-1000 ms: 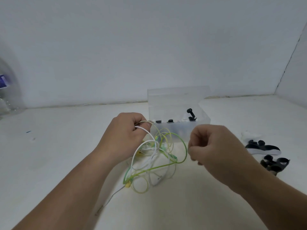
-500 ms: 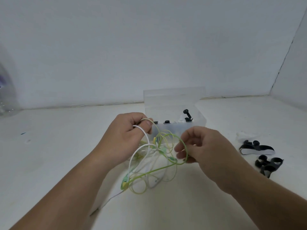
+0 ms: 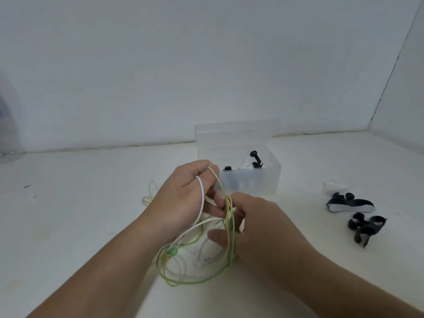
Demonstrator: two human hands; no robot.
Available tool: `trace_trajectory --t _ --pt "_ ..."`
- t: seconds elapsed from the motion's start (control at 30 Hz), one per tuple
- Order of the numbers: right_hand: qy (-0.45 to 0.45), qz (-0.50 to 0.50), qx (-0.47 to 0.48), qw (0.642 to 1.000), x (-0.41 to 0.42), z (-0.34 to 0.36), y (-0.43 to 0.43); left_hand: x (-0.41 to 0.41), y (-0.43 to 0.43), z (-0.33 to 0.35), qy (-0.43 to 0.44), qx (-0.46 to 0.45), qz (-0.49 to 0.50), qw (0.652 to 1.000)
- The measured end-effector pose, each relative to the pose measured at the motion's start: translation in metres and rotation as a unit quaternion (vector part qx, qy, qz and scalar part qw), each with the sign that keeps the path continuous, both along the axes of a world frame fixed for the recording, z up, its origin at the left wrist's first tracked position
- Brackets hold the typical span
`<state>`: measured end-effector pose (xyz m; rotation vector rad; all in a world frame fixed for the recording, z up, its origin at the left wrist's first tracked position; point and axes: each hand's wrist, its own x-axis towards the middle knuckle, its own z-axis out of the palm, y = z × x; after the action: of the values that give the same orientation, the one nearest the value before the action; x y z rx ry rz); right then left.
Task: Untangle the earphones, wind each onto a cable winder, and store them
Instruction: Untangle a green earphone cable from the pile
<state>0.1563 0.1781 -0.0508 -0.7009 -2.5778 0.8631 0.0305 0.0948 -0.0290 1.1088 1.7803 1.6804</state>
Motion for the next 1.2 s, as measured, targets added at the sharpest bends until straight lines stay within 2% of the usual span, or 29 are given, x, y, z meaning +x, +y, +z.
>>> trace_trajectory --t 0.1,0.17,0.27,0.3,0.37,0.5,0.6,0.7,0.8,0.87,0.93,1.03,1.1,1.13,1.2 --pt "0.031 -0.026 -0.033 0.999 0.000 -0.002 0.000 0.002 0.001 -0.001 -0.082 0.036 -0.012 0.996" --pt "0.081 -0.027 -0.118 0.989 -0.001 -0.001 -0.002 0.002 0.004 -0.004 -0.151 0.053 -0.013 0.987" --pt "0.161 0.002 -0.322 0.933 0.000 0.005 -0.004 0.000 0.012 -0.005 -0.270 0.097 -0.058 0.956" --pt "0.171 0.011 -0.363 0.916 0.001 0.007 -0.005 -0.001 0.014 -0.005 -0.303 0.113 -0.088 0.942" --pt "0.167 0.009 -0.385 0.908 0.002 0.008 -0.002 -0.002 0.013 -0.006 -0.336 0.124 -0.139 0.923" --pt "0.156 -0.027 -0.378 0.912 0.003 0.007 0.004 -0.002 0.008 -0.007 -0.328 0.130 -0.176 0.919" --pt "0.174 -0.060 -0.387 0.904 0.001 0.009 0.011 -0.011 0.009 -0.002 -0.317 0.127 -0.051 0.939" --pt "0.236 -0.120 -0.416 0.870 0.002 0.012 0.027 -0.038 0.001 0.005 -0.333 0.106 0.107 0.931" --pt "0.294 -0.143 -0.432 0.840 0.007 0.019 0.041 -0.063 -0.016 0.007 -0.349 0.082 0.183 0.916" --pt "0.320 -0.148 -0.437 0.827 0.009 0.023 0.045 -0.073 -0.022 0.006 -0.325 0.061 0.217 0.919" --pt "0.358 -0.163 -0.454 0.800 0.012 0.026 0.052 -0.075 -0.023 0.005 -0.291 0.036 0.247 0.924" --pt "0.423 -0.188 -0.487 0.741 0.018 0.031 0.066 -0.076 -0.028 0.004 -0.239 -0.011 0.255 0.937" --pt "0.454 -0.197 -0.501 0.710 0.024 0.034 0.073 -0.076 -0.035 0.004 -0.187 -0.044 0.222 0.956" --pt "0.462 -0.194 -0.502 0.705 0.025 0.035 0.075 -0.077 -0.038 0.006 -0.167 -0.048 0.191 0.966" --pt "0.455 -0.174 -0.497 0.718 0.025 0.036 0.073 -0.077 -0.042 0.011 -0.156 -0.032 0.119 0.980"
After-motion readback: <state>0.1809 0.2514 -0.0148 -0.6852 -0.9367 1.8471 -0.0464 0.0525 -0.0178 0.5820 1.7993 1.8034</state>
